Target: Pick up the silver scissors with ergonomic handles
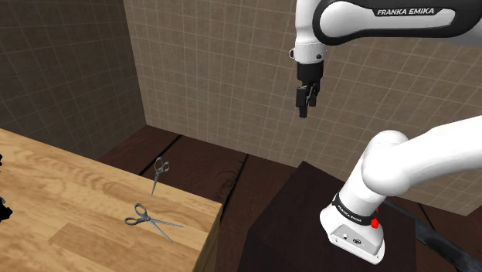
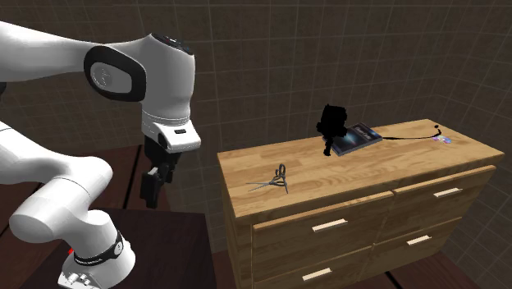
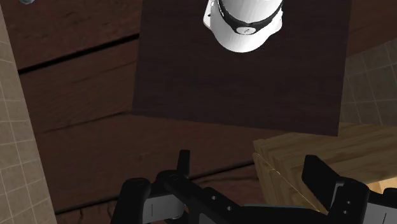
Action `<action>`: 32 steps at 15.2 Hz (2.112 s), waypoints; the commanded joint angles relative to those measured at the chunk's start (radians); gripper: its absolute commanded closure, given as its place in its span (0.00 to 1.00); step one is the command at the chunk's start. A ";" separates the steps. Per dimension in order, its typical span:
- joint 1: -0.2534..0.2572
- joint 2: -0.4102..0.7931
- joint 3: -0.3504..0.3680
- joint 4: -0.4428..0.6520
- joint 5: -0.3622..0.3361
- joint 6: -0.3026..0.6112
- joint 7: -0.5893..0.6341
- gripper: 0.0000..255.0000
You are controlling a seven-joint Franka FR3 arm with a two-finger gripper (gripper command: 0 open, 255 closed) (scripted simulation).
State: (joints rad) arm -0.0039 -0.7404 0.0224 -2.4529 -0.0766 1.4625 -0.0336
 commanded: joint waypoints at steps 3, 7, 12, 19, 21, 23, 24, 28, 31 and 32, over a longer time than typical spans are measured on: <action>0.016 0.029 0.021 -0.023 0.029 0.060 0.024 0.00; 0.049 0.103 0.065 -0.055 0.082 0.183 0.068 0.00; 0.089 0.221 0.121 -0.067 0.139 0.339 0.117 0.00; 0.135 0.427 0.200 -0.029 0.189 0.547 0.183 0.00; 0.146 0.492 0.221 -0.007 0.194 0.602 0.203 0.00; 0.157 0.559 0.242 0.020 0.195 0.653 0.224 0.00; 0.162 0.593 0.252 0.036 0.193 0.678 0.235 0.00; 0.184 0.731 0.286 0.109 0.173 0.766 0.284 0.00; 0.205 0.836 0.303 0.175 0.146 0.821 0.324 0.00; 0.213 0.871 0.308 0.199 0.135 0.837 0.338 0.00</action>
State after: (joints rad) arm 0.1997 0.0883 0.3235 -2.2844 0.0708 2.2815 0.2852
